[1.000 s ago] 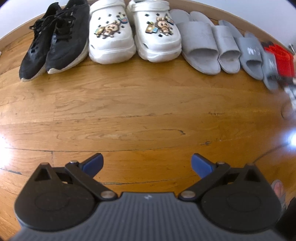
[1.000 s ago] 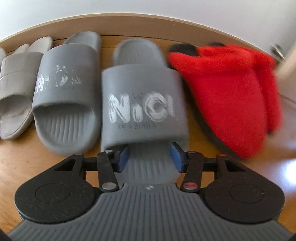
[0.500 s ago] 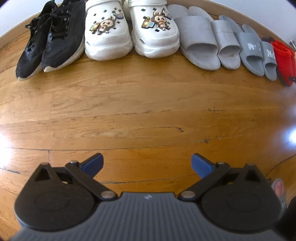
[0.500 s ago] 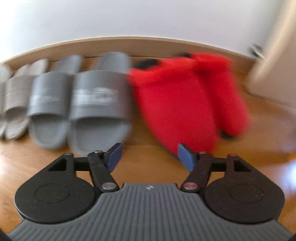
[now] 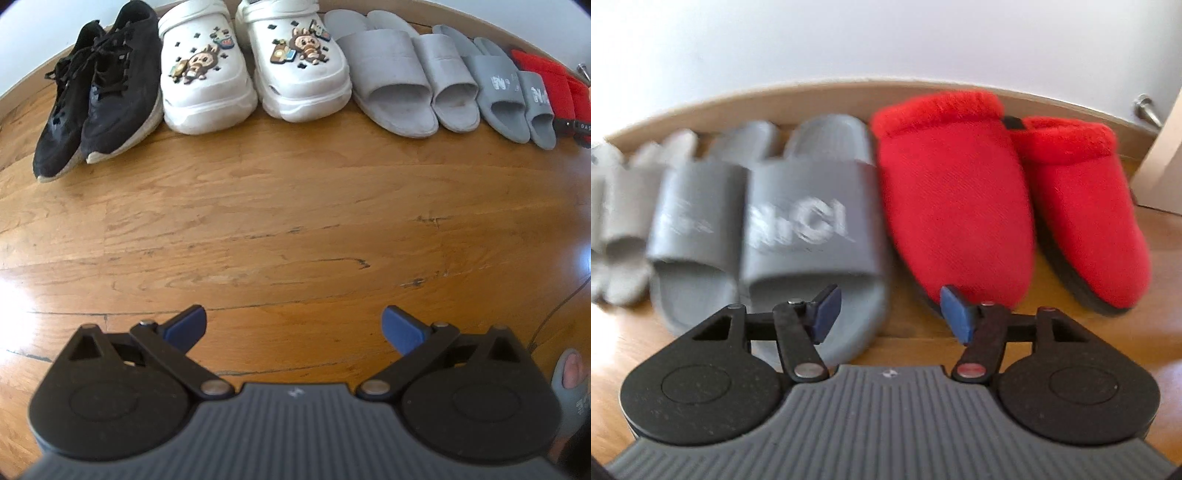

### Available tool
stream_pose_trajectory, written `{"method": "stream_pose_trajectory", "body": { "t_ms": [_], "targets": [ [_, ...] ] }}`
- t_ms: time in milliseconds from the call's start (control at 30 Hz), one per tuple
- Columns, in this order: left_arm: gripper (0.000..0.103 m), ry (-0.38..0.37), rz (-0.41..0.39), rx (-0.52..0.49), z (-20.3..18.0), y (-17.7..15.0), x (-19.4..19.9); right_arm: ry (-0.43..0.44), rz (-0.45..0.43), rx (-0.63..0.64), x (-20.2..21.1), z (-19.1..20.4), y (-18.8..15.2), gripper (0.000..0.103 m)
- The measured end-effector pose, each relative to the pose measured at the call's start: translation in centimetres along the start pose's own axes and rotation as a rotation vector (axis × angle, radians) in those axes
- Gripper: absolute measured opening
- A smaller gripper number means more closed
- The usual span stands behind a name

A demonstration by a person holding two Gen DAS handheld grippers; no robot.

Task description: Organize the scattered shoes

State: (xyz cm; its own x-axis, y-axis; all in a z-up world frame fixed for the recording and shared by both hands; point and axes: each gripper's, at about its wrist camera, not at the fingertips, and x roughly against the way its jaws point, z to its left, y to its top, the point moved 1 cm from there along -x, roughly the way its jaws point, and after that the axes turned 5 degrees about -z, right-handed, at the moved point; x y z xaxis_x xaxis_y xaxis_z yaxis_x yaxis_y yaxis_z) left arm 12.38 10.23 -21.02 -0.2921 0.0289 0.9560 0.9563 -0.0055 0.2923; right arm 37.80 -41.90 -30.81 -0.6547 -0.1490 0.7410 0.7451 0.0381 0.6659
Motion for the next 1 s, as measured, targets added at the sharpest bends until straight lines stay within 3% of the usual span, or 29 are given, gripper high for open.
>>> {"method": "stream_pose_trajectory", "body": {
  "t_ms": [167,233,267,333,433,533,600,700,800,833,933,1000],
  "targets": [
    [0.102,0.008,0.012,0.016,0.4,-0.3,-0.3,-0.165,-0.038,-0.166,3.4,-6.3,-1.4,0.064],
    [0.102,0.015,0.017,0.023,0.4,-0.3,-0.4,-0.282,-0.07,-0.29,4.3,-9.5,-2.3,0.067],
    [0.102,0.018,0.017,0.022,0.3,-0.2,-0.5,-0.329,-0.094,-0.422,4.7,-12.2,-3.3,0.067],
    [0.102,0.019,0.004,0.01,0.0,-0.1,-0.4,-0.315,-0.145,-0.678,4.7,-16.5,-5.1,0.068],
    [0.102,0.022,-0.029,-0.011,-0.6,0.3,0.0,-0.169,-0.185,-0.877,2.3,-18.2,-5.8,0.068],
    [0.102,0.042,-0.062,-0.007,-0.9,0.7,0.3,-0.201,-0.197,-0.773,0.9,-16.2,-4.2,0.089],
    [0.102,0.048,-0.072,0.012,-0.8,0.9,0.3,-0.254,-0.18,-0.686,0.4,-14.9,-3.2,0.094],
    [0.102,0.05,-0.068,0.036,-0.5,1.1,0.1,-0.282,-0.165,-0.658,1.0,-14.4,-3.5,0.085],
    [0.102,0.052,-0.062,0.05,-0.2,1.1,0.0,-0.308,-0.211,-0.643,2.2,-11.5,-2.9,0.085],
    [0.102,0.05,-0.065,0.054,0.0,1.2,0.2,-0.312,-0.222,-0.583,3.3,-9.1,-2.7,0.085],
    [0.102,0.068,-0.095,0.063,0.1,2.1,1.3,-0.256,-0.202,-0.465,5.3,-4.6,-1.9,0.085],
    [0.102,0.076,-0.124,0.071,-0.1,3.4,2.5,-0.17,-0.174,-0.388,7.2,-1.3,-0.8,0.085]
  ]
}}
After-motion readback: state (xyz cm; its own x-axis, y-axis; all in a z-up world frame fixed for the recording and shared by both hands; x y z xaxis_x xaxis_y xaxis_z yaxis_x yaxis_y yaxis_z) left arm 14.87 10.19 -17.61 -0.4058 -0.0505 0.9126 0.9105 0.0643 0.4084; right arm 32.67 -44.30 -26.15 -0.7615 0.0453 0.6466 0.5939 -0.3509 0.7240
